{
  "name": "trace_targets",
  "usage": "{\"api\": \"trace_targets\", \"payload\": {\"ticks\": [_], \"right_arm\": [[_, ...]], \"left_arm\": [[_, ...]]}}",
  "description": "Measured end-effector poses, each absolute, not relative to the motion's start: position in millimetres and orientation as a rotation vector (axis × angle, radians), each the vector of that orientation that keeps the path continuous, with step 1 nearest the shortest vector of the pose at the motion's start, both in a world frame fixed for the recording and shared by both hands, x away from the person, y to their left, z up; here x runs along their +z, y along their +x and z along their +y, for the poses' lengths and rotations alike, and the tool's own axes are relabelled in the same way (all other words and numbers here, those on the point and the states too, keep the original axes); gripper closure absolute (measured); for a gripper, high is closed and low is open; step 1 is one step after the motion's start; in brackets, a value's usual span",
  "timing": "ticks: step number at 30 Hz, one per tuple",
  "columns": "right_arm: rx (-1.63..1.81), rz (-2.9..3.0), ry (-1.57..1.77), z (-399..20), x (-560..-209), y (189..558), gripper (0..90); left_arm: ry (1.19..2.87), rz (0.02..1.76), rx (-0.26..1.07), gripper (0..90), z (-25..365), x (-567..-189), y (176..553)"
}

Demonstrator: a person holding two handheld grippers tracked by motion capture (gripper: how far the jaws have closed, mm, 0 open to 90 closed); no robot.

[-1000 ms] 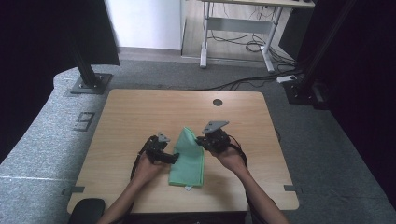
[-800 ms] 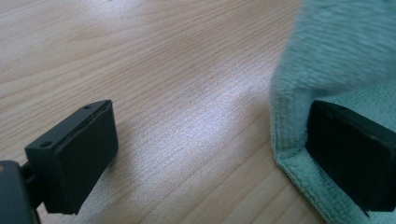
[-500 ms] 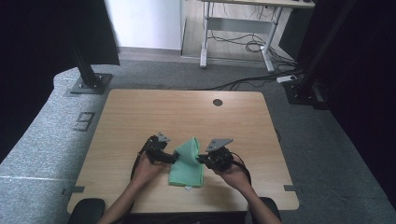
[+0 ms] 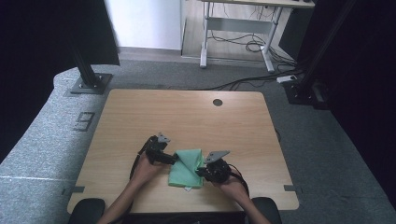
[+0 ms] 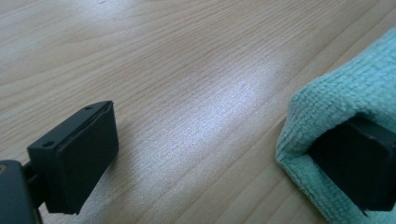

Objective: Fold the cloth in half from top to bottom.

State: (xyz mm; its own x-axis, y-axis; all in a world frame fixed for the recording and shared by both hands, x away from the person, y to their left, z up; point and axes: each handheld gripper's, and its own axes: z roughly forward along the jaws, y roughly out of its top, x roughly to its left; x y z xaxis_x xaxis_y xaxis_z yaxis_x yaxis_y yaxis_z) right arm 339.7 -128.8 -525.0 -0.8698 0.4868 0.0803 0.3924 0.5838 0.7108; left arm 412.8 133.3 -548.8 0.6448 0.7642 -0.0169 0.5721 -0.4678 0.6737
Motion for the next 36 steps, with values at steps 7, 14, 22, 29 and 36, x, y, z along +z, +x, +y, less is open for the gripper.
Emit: {"api": "trace_targets", "payload": {"ticks": [7,14,22,29,36], "right_arm": [[1.114,2.702,0.749,-126,-534,335,79.1],[1.135,2.696,0.781,-129,-536,335,78.6],[1.135,2.69,0.788,-128,-537,335,78.1],[1.135,2.686,0.791,-128,-537,334,77.0],[1.136,2.683,0.792,-128,-537,333,75.6]], "left_arm": [[2.225,0.981,0.295,3.2,138,-546,410],[2.233,0.909,0.271,3.8,148,-525,396],[2.202,0.919,0.355,4.8,135,-495,417],[2.273,0.895,0.33,5.8,93,-493,448],[2.355,0.854,0.257,6.1,85,-509,445]]}}
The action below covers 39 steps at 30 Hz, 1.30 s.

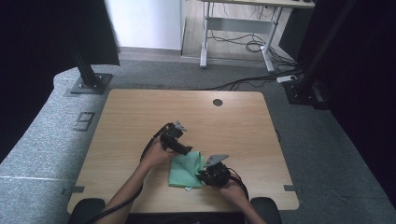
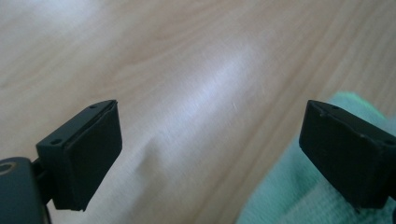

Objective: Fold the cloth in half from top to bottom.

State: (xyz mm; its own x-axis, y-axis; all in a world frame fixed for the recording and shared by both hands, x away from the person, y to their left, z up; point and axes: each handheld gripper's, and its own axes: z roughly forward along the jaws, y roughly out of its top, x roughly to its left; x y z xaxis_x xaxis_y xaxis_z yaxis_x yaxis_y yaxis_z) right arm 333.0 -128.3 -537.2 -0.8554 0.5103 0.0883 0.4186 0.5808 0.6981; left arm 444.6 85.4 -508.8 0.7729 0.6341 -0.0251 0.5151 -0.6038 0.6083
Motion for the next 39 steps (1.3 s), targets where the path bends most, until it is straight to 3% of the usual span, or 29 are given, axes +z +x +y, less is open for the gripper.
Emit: {"api": "trace_targets", "payload": {"ticks": [12,23,30,39], "right_arm": [[1.169,2.695,0.822,-136,-531,331,67.9],[1.213,2.663,0.808,-155,-512,324,47.2],[1.19,2.571,0.866,-143,-511,339,31.7],[1.056,2.596,0.888,-128,-531,339,26.0]], "left_arm": [[2.318,0.826,0.186,7.9,117,-511,412],[2.339,0.796,0.201,7.8,130,-514,381],[2.326,0.808,0.226,7.7,136,-517,360],[2.329,0.875,0.29,7.7,141,-530,343]]}}
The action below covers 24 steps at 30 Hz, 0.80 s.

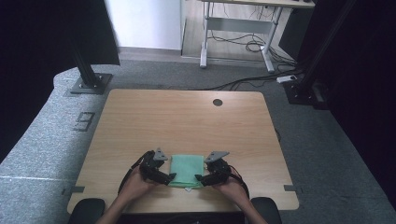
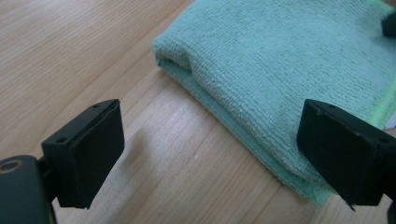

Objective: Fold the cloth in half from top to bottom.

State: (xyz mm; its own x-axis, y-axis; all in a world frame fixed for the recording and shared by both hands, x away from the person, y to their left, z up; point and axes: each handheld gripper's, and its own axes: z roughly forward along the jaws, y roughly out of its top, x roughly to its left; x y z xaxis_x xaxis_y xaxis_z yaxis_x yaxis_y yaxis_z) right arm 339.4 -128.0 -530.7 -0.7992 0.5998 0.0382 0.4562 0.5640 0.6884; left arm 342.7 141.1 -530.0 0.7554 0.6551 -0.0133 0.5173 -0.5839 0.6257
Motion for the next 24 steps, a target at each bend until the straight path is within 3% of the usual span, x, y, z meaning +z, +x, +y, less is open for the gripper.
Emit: {"api": "trace_targets", "payload": {"ticks": [12,19,24], "right_arm": [[1.02,2.553,0.917,-127,-543,330,19.6],[1.024,2.535,0.967,-129,-545,330,18.9],[1.027,2.528,1.0,-130,-546,334,19.2]], "left_arm": [[2.299,0.884,0.343,7.5,145,-532,324],[2.32,0.885,0.44,3.7,143,-538,323],[2.291,0.915,0.433,0.4,143,-542,328]]}}
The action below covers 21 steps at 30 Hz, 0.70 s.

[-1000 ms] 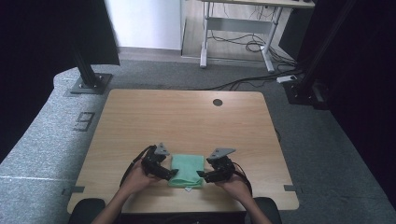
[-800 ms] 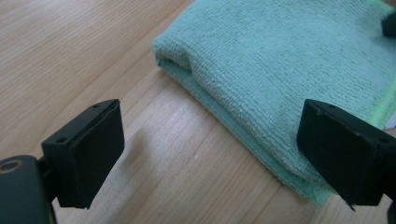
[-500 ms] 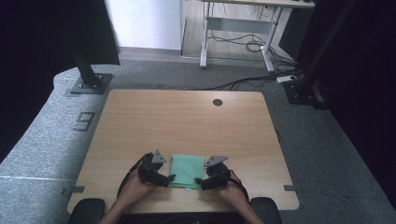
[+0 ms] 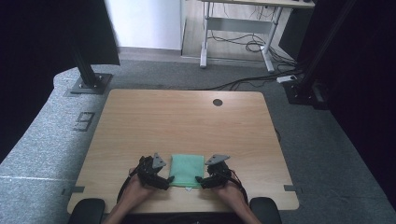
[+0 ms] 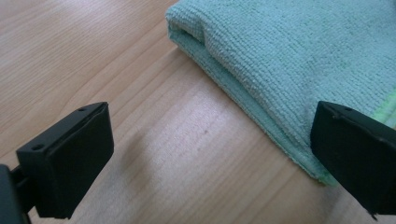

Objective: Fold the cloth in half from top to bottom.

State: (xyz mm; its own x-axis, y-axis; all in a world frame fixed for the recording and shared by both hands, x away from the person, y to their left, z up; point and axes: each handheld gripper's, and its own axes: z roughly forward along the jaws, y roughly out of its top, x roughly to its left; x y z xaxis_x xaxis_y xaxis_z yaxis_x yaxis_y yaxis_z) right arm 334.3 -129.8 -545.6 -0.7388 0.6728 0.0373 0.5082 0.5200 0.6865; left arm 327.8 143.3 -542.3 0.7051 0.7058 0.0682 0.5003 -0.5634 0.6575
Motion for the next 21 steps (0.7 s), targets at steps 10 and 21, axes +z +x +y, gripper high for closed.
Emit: {"api": "trace_targets", "payload": {"ticks": [10,21], "right_arm": [[1.022,2.477,1.068,-134,-548,357,13.3],[1.009,2.436,1.122,-139,-550,385,7.0]], "left_arm": [[2.236,0.962,0.371,0.0,146,-547,351],[2.211,1.013,0.338,0.0,142,-549,379]]}}
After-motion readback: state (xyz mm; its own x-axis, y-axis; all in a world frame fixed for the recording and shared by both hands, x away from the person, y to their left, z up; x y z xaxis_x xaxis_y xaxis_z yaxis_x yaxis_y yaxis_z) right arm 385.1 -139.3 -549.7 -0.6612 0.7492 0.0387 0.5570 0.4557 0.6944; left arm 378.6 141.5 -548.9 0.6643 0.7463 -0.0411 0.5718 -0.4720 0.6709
